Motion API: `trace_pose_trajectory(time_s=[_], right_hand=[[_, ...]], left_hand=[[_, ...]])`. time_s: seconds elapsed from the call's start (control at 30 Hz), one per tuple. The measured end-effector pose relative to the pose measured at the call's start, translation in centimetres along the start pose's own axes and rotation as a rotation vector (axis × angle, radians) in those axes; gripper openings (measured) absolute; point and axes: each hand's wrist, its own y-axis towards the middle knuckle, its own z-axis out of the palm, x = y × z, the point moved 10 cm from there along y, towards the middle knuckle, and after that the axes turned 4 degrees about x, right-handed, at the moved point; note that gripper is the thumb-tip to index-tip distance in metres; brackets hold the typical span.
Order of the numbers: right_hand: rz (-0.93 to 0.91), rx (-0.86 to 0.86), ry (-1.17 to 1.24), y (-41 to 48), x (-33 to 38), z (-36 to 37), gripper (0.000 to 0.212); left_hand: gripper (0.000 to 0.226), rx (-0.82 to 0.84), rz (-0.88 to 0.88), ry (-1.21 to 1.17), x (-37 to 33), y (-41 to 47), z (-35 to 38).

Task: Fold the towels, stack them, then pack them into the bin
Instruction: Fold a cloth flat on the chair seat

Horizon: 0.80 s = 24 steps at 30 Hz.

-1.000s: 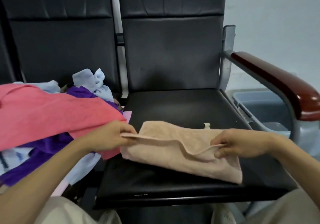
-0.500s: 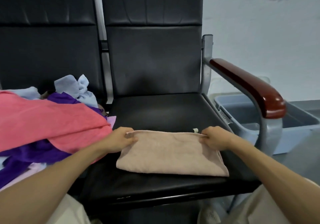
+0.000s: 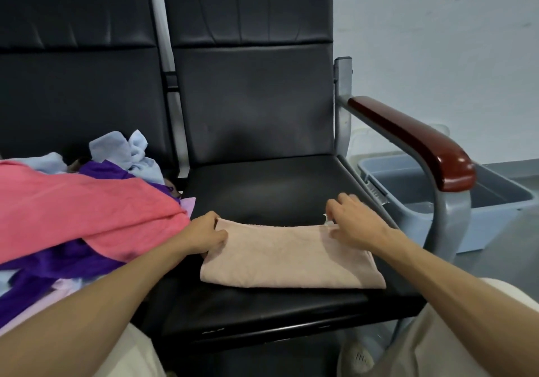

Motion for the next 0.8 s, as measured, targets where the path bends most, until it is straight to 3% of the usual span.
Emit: trace_pose_trajectory(time_s=[0.07, 0.17, 0.23, 0.4, 0.53, 0.7, 0.8], right_hand=[[-0.016, 0.215, 0.131, -0.5, 1.1, 1.7, 0.034], [-0.057, 0.523, -0.060, -2.0, 2.4, 5.1, 0.067], [-0.117, 0.522, -0.122, -2.4, 3.2, 5.5, 0.075], [-0.183, 0.443, 0.065, -2.6, 4.1, 5.1, 0.072], [-0.196, 0.360, 0.060, -1.7, 4.7, 5.3, 0.071], [-0.193, 0.340, 0.064, -0.7, 5.8, 5.3, 0.072], [-0.204, 0.337, 0.053, 0.0, 7.3, 5.4, 0.071]], left_hand=[[0.040, 0.100, -0.053, 0.033, 0.2, -0.5, 0.8], [0.063, 0.164, -0.111, 0.160, 0.2, -1.2, 1.3], [0.066, 0.144, -0.130, 0.213, 0.0, -1.2, 1.4], [0.048, 0.169, -0.177, 0.116, -0.1, -1.4, 2.1], [0.053, 0.050, -0.130, 0.124, -0.1, -1.8, 0.0], [0.062, -0.106, 0.060, -0.190, -0.3, -3.5, -3.8], [0.065, -0.119, 0.092, -0.303, 0.0, -4.4, -4.8]])
